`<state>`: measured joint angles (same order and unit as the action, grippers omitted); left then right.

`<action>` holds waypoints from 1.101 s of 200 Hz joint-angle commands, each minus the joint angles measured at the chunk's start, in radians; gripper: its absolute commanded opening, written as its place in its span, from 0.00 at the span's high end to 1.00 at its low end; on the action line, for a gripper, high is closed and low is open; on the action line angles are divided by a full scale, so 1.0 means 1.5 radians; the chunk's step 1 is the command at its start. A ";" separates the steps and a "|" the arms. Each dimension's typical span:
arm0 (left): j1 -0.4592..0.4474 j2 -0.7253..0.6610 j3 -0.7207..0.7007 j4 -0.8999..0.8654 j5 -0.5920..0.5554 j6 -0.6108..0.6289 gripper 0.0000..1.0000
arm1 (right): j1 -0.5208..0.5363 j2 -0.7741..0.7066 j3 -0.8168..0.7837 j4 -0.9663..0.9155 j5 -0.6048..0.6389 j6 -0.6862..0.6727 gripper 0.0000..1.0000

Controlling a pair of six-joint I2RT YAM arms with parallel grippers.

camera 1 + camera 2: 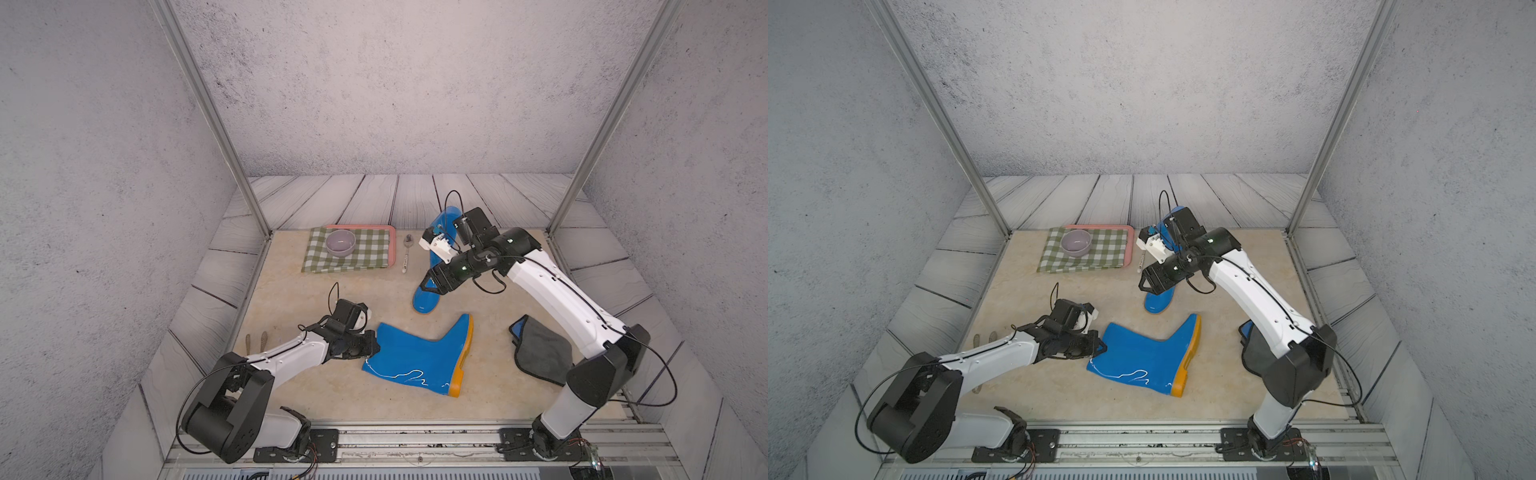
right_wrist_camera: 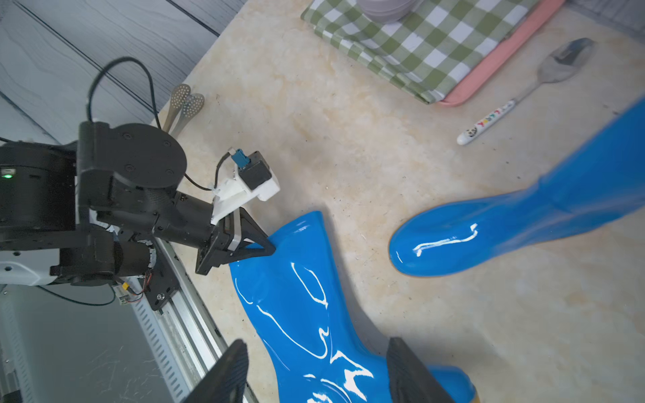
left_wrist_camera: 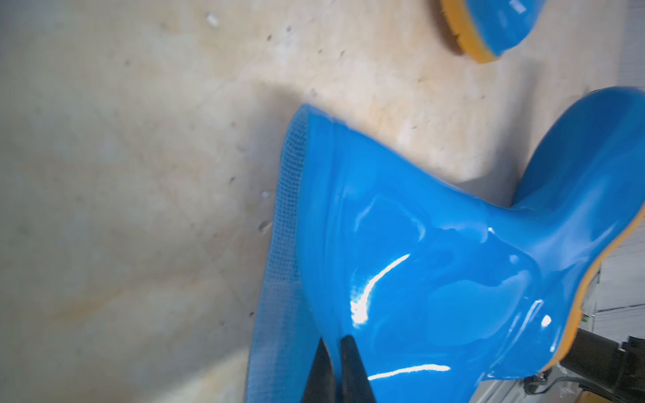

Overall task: Wipe the rubber boots with a cloth
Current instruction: Place the rubber boot at the center of the board, then adjust the rubber boot at the center of the board.

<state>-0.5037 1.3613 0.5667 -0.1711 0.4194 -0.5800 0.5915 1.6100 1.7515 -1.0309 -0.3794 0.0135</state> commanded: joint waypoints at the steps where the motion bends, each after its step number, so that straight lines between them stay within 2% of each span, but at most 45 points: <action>1: 0.007 -0.011 -0.026 0.019 -0.041 -0.021 1.00 | -0.014 -0.062 -0.076 0.031 0.080 0.058 0.34; 19: 0.009 -0.029 -0.043 0.027 -0.053 -0.033 1.00 | -0.044 -0.114 -0.149 0.052 0.109 0.111 0.35; 45: 0.014 -0.067 -0.080 0.041 -0.076 -0.056 1.00 | -0.104 -0.175 -0.257 0.083 0.109 0.184 0.34; 78: 0.023 -0.113 -0.118 0.047 -0.090 -0.074 1.00 | -0.106 -0.207 -0.377 0.101 0.102 0.236 0.35; 124: 0.024 -0.104 -0.132 0.073 -0.075 -0.082 1.00 | -0.105 -0.263 -0.545 0.318 0.009 0.353 0.35; 180: 0.024 -0.077 -0.128 0.091 -0.060 -0.078 1.00 | -0.094 -0.231 -0.628 0.450 0.008 0.451 0.35; 220: 0.024 -0.085 -0.135 0.096 -0.061 -0.076 1.00 | -0.074 -0.180 -0.636 0.483 0.035 0.481 0.36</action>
<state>-0.4778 1.2377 0.3813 -0.0330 0.3370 -0.6971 0.4618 1.3018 0.8043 -0.3763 -0.3485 0.6807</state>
